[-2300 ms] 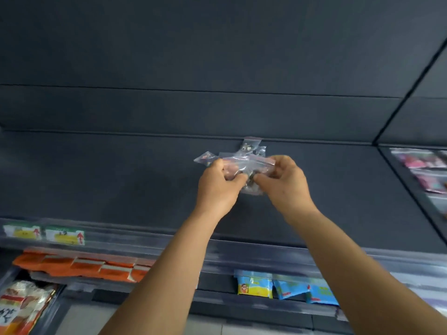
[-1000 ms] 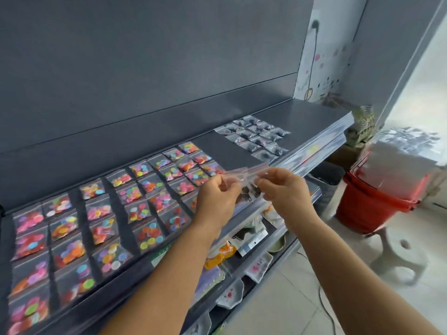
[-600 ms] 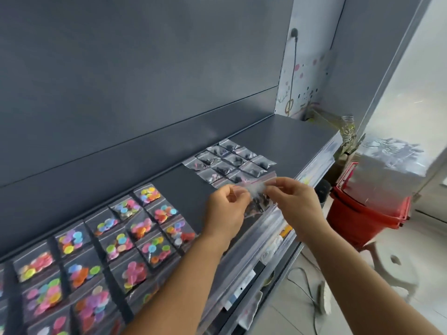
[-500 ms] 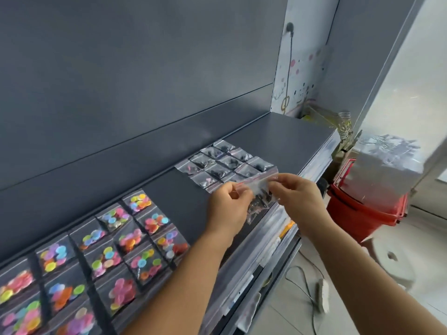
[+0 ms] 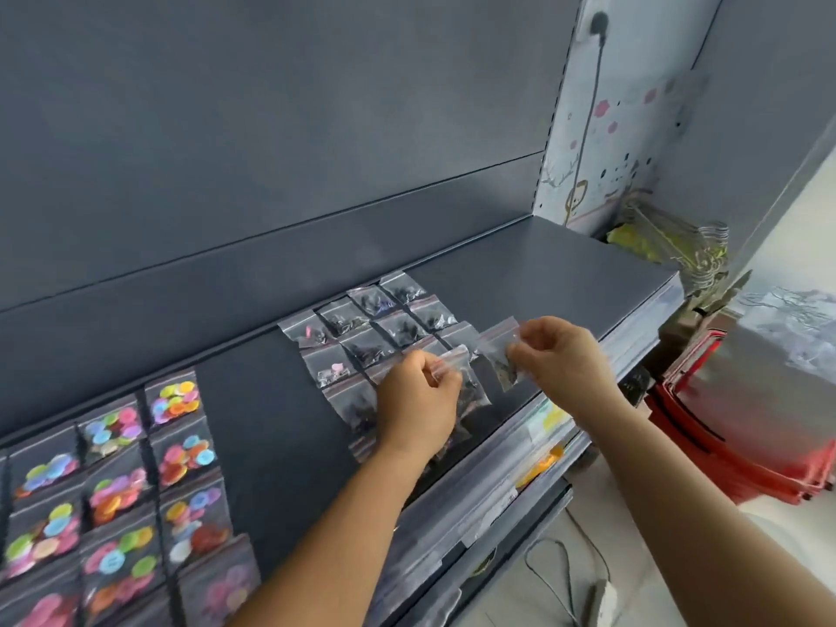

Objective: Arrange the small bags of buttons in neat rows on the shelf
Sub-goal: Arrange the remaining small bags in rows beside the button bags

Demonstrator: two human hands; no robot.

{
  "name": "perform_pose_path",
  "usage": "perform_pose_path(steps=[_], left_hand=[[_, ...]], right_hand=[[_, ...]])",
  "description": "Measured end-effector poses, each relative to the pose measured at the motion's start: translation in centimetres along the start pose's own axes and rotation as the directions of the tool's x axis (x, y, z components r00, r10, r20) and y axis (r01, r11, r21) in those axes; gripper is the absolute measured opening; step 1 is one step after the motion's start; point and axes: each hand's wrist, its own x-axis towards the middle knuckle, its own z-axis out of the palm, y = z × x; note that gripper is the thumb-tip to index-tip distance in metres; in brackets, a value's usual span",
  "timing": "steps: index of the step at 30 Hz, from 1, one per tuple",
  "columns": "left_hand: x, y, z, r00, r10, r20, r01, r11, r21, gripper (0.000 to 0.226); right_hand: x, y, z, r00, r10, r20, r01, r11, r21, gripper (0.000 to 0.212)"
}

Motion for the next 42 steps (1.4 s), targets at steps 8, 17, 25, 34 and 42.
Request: perform_pose_path(steps=[8, 17, 25, 34, 42], left_hand=[[0.0, 2.9, 4.8, 0.982, -0.086, -0.168, 0.122, 0.968, 0.218, 0.011], [-0.8, 3.7, 5.8, 0.969, -0.072, -0.237, 0.184, 0.851, 0.491, 0.030], [-2.6, 3.4, 6.1, 0.988, 0.157, -0.010, -0.120, 0.796, 0.593, 0.028], [-3.8, 2.7, 6.4, 0.997, 0.071, 0.044, -0.083, 0.823, 0.562, 0.026], [-4.0, 3.0, 5.7, 0.994, 0.050, 0.101, -0.098, 0.823, 0.559, 0.028]], right_hand=[[4.6, 2.8, -0.9, 0.943, -0.057, 0.328, 0.101, 0.987, -0.122, 0.024], [5.1, 3.1, -0.8, 0.883, -0.102, 0.459, 0.276, 0.903, -0.330, 0.035], [4.5, 3.9, -1.9, 0.729, -0.459, 0.508, 0.611, 0.771, -0.180, 0.022], [4.4, 4.6, -1.9, 0.593, -0.544, 0.594, 0.736, 0.665, -0.126, 0.013], [4.8, 4.7, -2.0, 0.556, -0.546, 0.627, 0.771, 0.620, -0.145, 0.014]])
